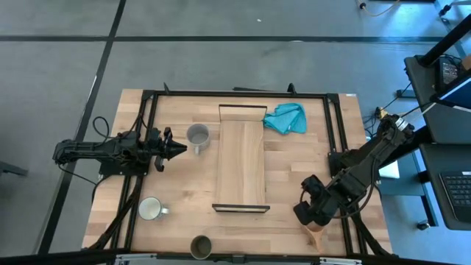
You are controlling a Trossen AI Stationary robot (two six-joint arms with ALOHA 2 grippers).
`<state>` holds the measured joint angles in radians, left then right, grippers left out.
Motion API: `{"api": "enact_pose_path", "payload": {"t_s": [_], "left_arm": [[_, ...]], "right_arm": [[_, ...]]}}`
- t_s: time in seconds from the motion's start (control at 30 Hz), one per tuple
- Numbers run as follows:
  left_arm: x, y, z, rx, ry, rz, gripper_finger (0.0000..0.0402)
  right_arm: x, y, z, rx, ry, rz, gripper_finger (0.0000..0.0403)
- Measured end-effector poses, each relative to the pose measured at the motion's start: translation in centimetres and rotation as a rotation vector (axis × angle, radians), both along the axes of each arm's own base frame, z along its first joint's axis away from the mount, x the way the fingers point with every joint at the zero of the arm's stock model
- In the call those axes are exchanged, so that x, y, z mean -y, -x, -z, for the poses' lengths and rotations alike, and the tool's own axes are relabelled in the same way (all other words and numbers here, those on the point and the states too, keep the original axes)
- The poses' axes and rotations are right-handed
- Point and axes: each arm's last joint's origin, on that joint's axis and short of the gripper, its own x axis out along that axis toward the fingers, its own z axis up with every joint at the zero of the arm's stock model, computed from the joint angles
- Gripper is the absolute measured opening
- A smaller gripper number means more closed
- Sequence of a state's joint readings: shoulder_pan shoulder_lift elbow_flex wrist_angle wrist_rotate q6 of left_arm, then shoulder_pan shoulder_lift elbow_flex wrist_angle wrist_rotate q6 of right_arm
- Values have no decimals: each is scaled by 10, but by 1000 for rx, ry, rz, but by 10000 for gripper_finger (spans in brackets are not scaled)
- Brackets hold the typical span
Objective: Stack small to large cups/mugs on shelf
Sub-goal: Put the wooden mug on the shelf
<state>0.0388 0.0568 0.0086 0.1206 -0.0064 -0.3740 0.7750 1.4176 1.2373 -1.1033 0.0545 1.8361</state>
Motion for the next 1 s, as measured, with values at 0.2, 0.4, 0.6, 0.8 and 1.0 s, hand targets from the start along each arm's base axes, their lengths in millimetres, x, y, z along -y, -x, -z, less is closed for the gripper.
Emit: {"api": "enact_pose_path", "payload": {"t_s": [0.2,0.4,0.6,0.8,1.0], "left_arm": [[0,0,0,0,0,0,44],[0,0,0,0,0,0,44],[0,0,0,-1,0,0,44],[0,0,0,0,0,0,44],[0,0,0,-1,0,0,44]], "right_arm": [[2,-7,-1,161,125,53,228],[3,-11,-2,200,120,100,228],[7,-2,3,-6,78,57,228],[-2,17,10,-212,69,-34,228],[-18,27,17,-217,104,-26,228]]}}
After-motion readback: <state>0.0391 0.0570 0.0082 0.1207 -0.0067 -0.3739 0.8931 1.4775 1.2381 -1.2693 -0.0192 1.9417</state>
